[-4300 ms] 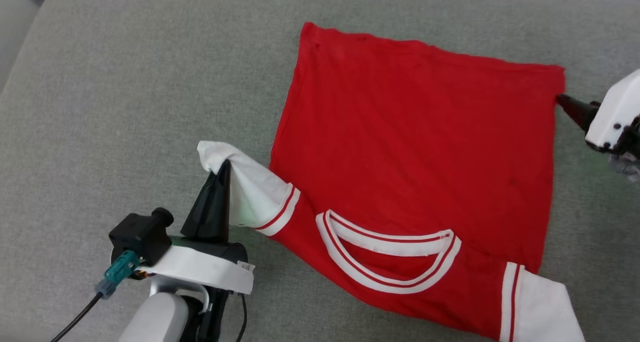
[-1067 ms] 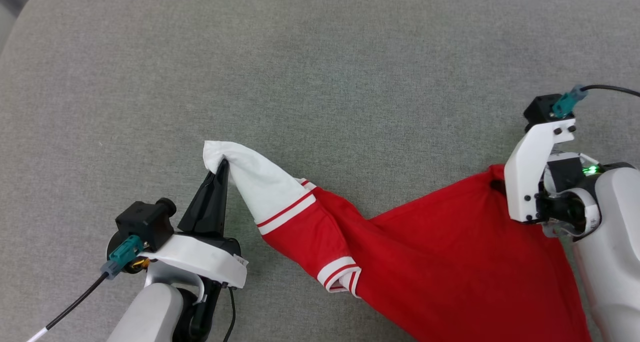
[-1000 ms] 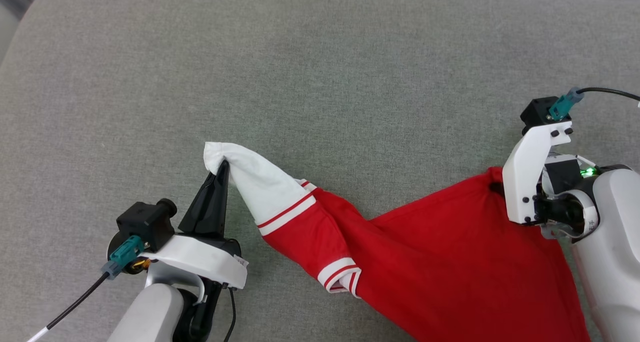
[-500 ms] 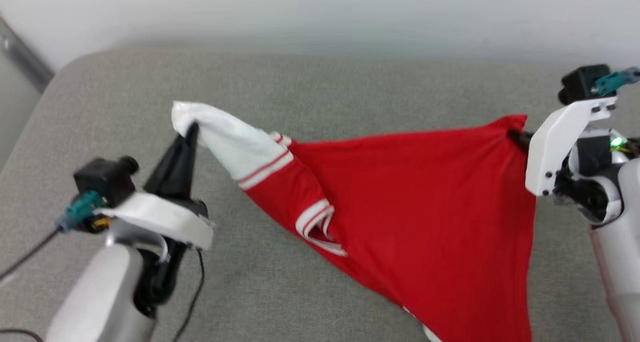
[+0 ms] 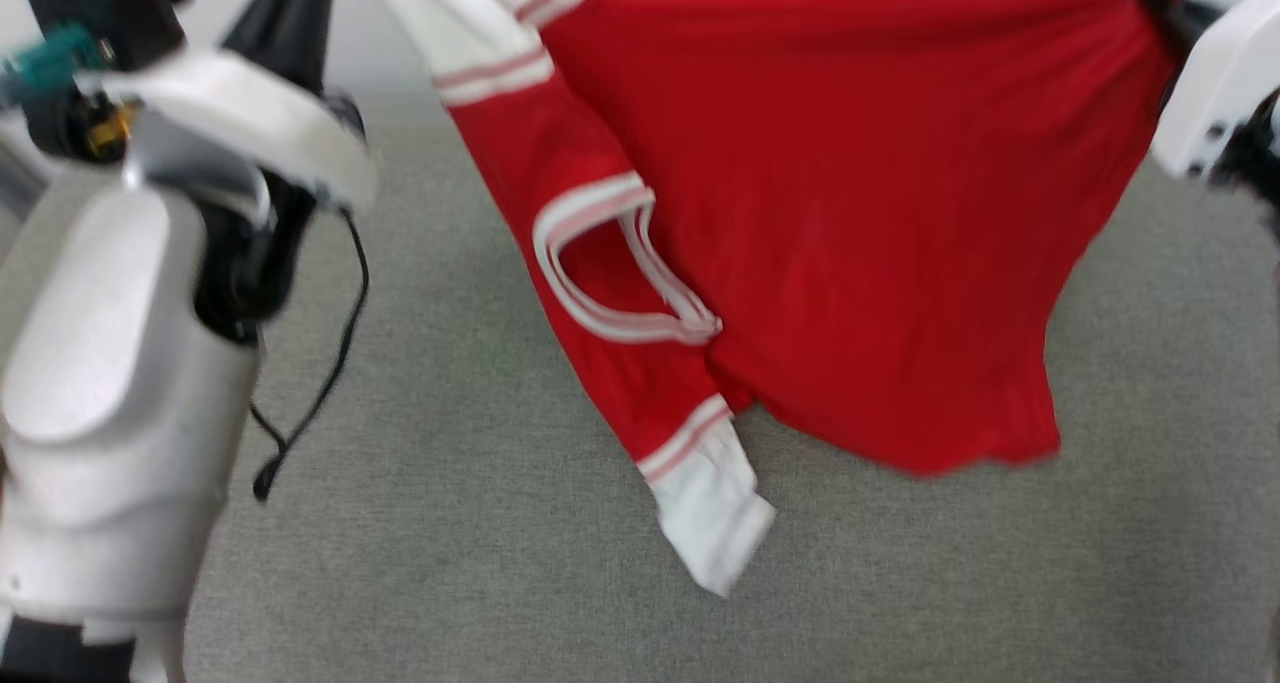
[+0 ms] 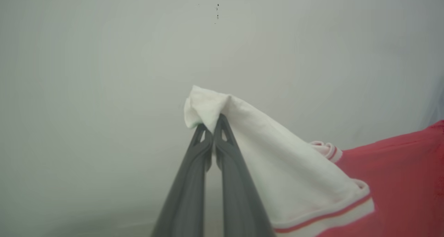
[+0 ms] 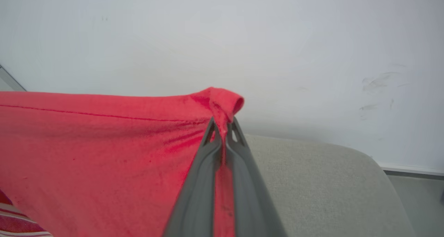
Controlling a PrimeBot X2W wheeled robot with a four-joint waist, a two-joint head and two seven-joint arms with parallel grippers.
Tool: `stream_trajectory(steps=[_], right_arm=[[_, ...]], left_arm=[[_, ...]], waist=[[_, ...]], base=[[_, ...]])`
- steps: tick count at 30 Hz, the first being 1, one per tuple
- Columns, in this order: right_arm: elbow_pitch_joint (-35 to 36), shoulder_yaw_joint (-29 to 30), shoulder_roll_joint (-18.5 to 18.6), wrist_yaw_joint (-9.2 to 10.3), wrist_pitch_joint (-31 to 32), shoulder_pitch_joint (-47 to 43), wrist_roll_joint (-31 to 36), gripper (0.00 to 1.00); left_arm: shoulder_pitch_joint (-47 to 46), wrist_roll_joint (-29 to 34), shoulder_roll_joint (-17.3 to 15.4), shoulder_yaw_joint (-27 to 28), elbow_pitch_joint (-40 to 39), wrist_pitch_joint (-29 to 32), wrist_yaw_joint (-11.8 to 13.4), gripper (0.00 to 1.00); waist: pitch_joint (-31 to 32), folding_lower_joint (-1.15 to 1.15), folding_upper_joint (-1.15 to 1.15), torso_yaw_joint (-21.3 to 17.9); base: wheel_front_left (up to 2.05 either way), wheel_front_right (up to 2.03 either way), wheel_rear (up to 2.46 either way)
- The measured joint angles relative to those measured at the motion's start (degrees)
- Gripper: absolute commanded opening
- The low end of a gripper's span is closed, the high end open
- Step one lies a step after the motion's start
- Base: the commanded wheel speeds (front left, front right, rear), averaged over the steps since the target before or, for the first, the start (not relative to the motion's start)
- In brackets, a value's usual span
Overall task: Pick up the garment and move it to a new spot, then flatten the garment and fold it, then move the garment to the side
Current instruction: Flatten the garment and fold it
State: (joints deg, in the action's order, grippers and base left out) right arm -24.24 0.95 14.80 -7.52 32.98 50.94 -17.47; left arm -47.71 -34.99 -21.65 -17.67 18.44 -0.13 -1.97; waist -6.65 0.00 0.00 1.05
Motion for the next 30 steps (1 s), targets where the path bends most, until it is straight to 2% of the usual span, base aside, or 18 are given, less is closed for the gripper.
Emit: stream_trajectory(steps=[10,18,24,30], right_arm=[[-2.0,2.9,-1.5,0.0,-6.1,18.6,4.5,0.0],[-5.0,3.6,-1.5,-0.02,-12.1,32.8,5.1,0.0],[-8.4,2.0,-0.8,-0.02,-15.8,39.6,4.4,0.0],[-12.1,-1.2,-1.3,-0.02,-18.9,40.4,3.3,0.0]], left_arm=[[-26.5,2.6,0.7,1.9,14.0,-4.2,-0.6,0.0],[-42.5,4.8,-1.0,2.8,19.3,-8.0,-1.1,0.0],[-48.4,5.1,-1.4,2.8,21.9,-8.2,-1.3,0.0],[-48.0,4.1,-0.5,2.9,24.8,-9.1,-1.4,0.0]], waist=[[-11.1,0.01,0.0,-0.8],[-21.0,0.01,0.0,-1.5],[-27.5,0.01,0.0,-1.7],[-32.0,0.01,0.0,-1.5]], base=[[0.0,0.0,0.0],[0.0,0.0,0.0],[0.0,0.0,0.0],[0.0,0.0,0.0]])
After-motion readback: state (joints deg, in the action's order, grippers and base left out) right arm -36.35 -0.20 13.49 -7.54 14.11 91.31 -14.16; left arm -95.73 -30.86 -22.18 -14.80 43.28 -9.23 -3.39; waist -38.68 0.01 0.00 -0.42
